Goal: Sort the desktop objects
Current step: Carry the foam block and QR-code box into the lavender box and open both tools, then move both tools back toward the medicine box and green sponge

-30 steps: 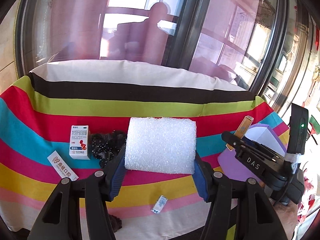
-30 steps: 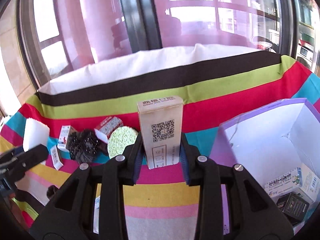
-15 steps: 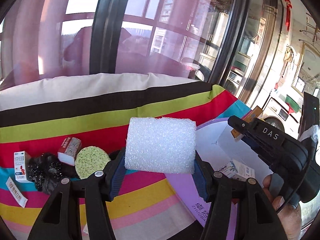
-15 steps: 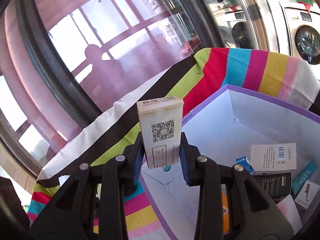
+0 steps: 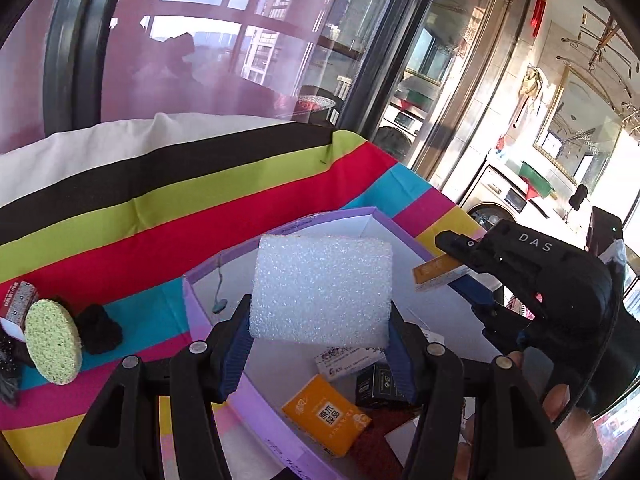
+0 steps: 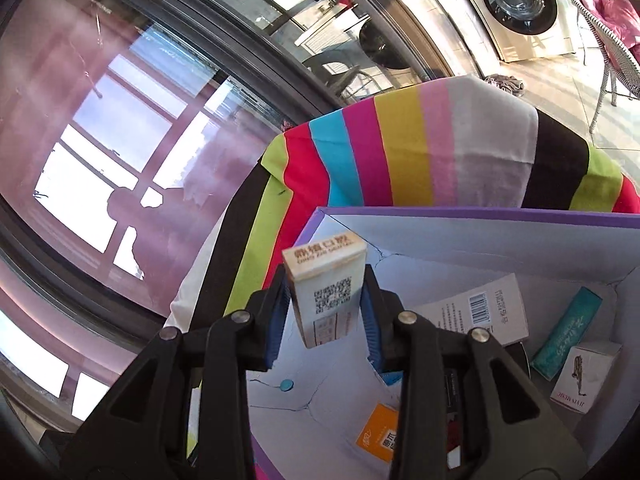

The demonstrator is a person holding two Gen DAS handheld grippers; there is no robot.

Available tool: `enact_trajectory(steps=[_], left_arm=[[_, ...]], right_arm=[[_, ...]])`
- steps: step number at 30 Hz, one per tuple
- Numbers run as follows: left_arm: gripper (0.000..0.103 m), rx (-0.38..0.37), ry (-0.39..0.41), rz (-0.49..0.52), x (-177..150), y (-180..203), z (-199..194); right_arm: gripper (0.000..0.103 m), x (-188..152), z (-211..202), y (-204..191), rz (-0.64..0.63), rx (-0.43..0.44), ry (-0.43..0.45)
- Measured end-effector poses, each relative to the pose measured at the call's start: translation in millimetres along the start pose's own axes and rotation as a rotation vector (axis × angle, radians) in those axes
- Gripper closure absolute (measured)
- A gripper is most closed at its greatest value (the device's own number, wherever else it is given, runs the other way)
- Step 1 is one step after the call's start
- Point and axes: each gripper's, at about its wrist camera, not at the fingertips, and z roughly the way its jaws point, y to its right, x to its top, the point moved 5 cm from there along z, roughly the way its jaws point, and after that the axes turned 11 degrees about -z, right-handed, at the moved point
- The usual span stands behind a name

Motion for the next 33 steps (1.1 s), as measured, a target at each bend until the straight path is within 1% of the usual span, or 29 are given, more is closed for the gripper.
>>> enact_trajectory(steps=[1,2,3,4,5,6,10,14,17,20,23,26,29,33], left_arm=[[0.043,-0.01,-0.011,0.0,-1,3,3],[0.043,-0.026,-0.026,-0.005,-2,5,6],[0.043,-0.042,-0.04,-0.016,-3,6,8],[0.042,-0.057,-0.05,-0.03,-4,6,10],[0.038,-0.069,-0.058,-0.045,-4,6,11],[0.033,-0.076,-0.064,-0.055,-4,6,12],[0.032,-0.066,-0.068,-0.058,-5,5,14],[0.031,-0.064,-0.047,-0.068,-4,1,6],[0.031,-0.053,-0.03,-0.07,-4,-6,-3],[0.031,-0.037,-0.008,-0.081,-3,-19,-15],[0.031,-0.018,0.023,-0.112,-3,-40,-34],[0.03,0.013,0.062,-0.151,-2,-67,-57],[0.029,0.05,0.108,-0.189,0,-99,-83],[0.027,0.133,0.179,-0.227,2,-142,-118]], right_arm=[[0.064,0,0,1,0.011,-0.002,-0.002],[0.057,0,-1,2,0.02,0.002,-0.001],[0.047,0,-2,1,0.023,0.004,0.002],[0.043,1,-3,1,0.024,0.004,0.01],[0.037,1,-4,1,0.024,0.002,0.018],[0.035,1,-6,0,0.025,0.002,0.024],[0.034,2,-7,1,0.038,0.016,0.029],[0.033,1,-5,-1,0.037,0.021,0.026],[0.033,1,-6,-3,0.023,0.021,0.034],[0.031,2,-11,-11,-0.015,0.022,0.063],[0.023,3,-18,-25,-0.076,0.042,0.102],[0.018,-2,-24,-49,-0.174,0.074,0.136],[0.012,-14,-29,-79,-0.305,0.119,0.162],[0.006,-41,-36,-125,-0.522,0.174,0.181]])
